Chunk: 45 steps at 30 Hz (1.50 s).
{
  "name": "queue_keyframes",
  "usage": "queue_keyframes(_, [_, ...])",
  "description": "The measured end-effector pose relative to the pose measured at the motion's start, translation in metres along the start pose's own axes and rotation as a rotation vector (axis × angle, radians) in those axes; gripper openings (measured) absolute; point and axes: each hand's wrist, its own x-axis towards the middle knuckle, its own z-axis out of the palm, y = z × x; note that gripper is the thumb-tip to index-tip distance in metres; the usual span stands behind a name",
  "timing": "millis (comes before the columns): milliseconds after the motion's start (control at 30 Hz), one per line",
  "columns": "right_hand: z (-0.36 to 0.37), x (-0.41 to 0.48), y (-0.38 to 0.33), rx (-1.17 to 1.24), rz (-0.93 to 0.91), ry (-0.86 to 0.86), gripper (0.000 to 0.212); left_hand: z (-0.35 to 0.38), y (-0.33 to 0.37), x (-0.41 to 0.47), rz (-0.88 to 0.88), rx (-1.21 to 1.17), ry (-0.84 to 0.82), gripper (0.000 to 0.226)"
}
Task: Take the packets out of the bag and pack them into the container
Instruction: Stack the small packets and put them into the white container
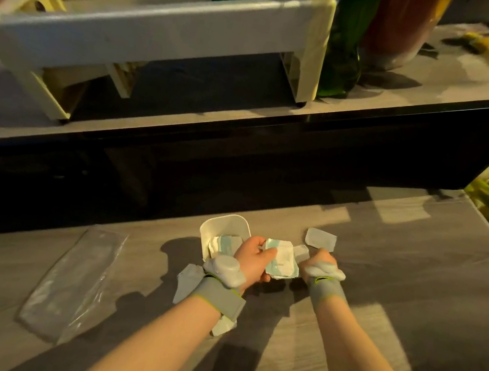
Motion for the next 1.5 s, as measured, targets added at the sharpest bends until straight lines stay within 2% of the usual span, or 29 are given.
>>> queue_keyframes(133, [-0.01, 0.002, 0.0, 0.105, 0.01, -0.056, 0.029, 0.002, 0.001, 0.005, -0.017, 0.039, 0.011, 0.018])
queue_keyframes(167, [-0.012, 0.004, 0.003, 0.203, 0.008, -0.044, 0.024, 0.003, 0.002, 0.007, -0.024, 0.048, 0.011, 0.017])
queue_keyframes(233, [-0.014, 0.011, 0.007, 0.572, -0.005, -0.013, 0.006, 0.005, 0.003, 0.011, -0.034, 0.061, 0.021, 0.021])
queue_keyframes(300, [-0.022, 0.006, 0.007, 0.917, -0.076, -0.002, 0.023, 0.006, 0.005, 0.012, -0.049, 0.054, 0.03, 0.02])
queue_keyframes(433, [-0.041, -0.016, 0.009, 1.094, -0.318, -0.083, 0.032, 0.011, 0.008, 0.008, -0.038, -0.053, 0.007, 0.008])
queue_keyframes(667, [-0.048, -0.03, 0.018, 0.958, -0.491, -0.218, 0.038, 0.014, 0.015, -0.012, -0.008, -0.16, -0.104, 0.01])
queue_keyframes(800, [-0.043, -0.033, 0.012, 0.884, -0.528, -0.275, 0.051, 0.012, 0.015, -0.017, 0.007, -0.152, -0.111, 0.015])
queue_keyframes(900, [-0.045, -0.035, 0.004, 0.867, -0.495, -0.333, 0.042, 0.011, 0.015, -0.016, 0.05, -0.146, -0.084, 0.017])
queue_keyframes(967, [-0.045, -0.026, 0.001, 0.913, -0.408, -0.272, 0.039, 0.009, 0.017, -0.014, 0.07, -0.131, -0.044, 0.018])
queue_keyframes(1067, [-0.046, 0.004, 0.006, 0.94, -0.182, -0.039, 0.032, 0.003, 0.021, -0.005, 0.084, -0.126, 0.01, 0.013])
queue_keyframes(1133, [-0.045, 0.019, 0.017, 0.726, -0.112, 0.085, 0.02, -0.002, 0.023, -0.003, 0.093, -0.109, 0.029, 0.013])
queue_keyframes(1200, [-0.041, 0.036, 0.022, 0.533, -0.069, 0.122, 0.03, -0.007, 0.025, 0.002, 0.102, -0.098, 0.045, 0.012])
queue_keyframes(1400, [-0.037, 0.052, 0.006, 0.155, -0.128, 0.026, 0.053, -0.016, 0.028, 0.014, 0.099, -0.054, 0.087, 0.016])
queue_keyframes(1500, [-0.037, 0.061, -0.004, 0.091, -0.173, -0.022, 0.057, -0.018, 0.029, 0.017, 0.093, -0.035, 0.092, 0.025])
